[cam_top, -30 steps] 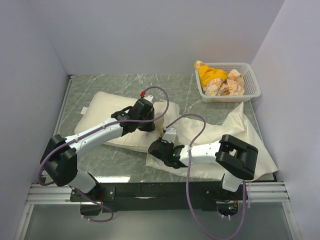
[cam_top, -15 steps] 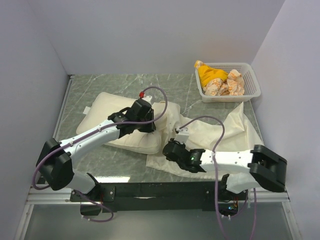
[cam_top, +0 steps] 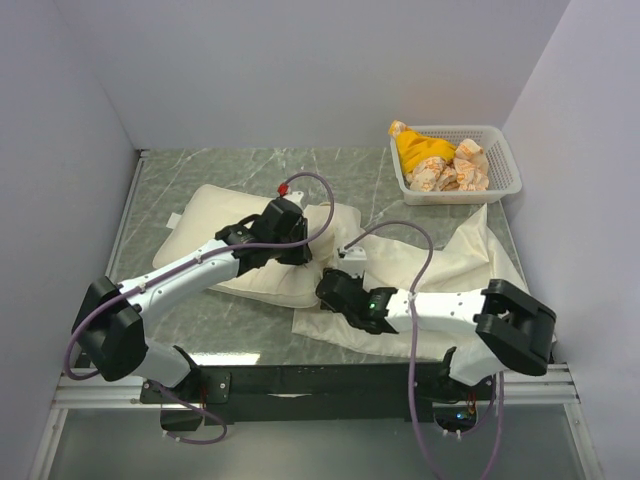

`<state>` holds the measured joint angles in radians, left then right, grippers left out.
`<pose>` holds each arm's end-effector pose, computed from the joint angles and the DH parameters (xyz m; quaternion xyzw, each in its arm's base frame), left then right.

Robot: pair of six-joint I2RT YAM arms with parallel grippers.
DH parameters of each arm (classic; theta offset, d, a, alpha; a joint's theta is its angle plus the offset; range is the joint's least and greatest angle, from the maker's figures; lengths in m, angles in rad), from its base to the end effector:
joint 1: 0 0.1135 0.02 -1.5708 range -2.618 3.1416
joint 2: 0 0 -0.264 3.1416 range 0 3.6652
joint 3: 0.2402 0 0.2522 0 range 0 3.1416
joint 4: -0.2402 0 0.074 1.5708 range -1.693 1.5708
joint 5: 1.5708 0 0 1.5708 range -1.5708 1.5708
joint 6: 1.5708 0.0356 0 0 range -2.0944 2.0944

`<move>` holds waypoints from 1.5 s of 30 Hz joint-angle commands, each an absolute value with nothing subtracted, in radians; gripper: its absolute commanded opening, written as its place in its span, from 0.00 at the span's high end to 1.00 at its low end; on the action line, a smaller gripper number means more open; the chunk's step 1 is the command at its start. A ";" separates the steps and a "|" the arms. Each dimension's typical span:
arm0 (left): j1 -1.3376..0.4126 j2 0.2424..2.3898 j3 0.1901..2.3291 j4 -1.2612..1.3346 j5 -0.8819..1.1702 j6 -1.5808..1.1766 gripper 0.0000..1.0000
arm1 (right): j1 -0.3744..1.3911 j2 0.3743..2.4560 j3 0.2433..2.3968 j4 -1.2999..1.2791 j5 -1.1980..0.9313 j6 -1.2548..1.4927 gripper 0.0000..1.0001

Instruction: Put the pillow into the pillowcase

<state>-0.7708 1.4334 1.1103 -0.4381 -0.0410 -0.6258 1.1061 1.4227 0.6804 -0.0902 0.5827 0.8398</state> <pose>0.2266 -0.2181 0.2785 0.0585 0.9172 -0.2387 0.3137 0.1394 0.2343 0.1765 -0.0159 0.8992 0.1349 0.4160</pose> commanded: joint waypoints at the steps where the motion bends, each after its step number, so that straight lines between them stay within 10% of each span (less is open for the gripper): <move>1: -0.772 1.390 1.134 -0.360 0.005 -0.658 0.99 | 1.072 1.502 0.752 -0.054 0.604 0.807 0.46; 7: -0.770 1.404 1.127 -0.321 -0.027 -0.680 0.99 | 1.066 1.389 0.695 -0.054 0.542 0.772 1.00; 25: -0.736 1.724 1.281 -0.224 -0.094 -0.785 0.99 | 1.075 0.821 0.574 -0.193 0.040 0.575 1.00; 45: -0.946 1.621 0.930 -0.052 -0.136 -0.979 0.99 | 1.060 0.862 0.787 -0.354 0.313 0.627 1.00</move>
<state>-0.9108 1.6165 0.9638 -0.0761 -0.1997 -0.9157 1.0660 0.9081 0.6971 -0.3435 0.2749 0.6361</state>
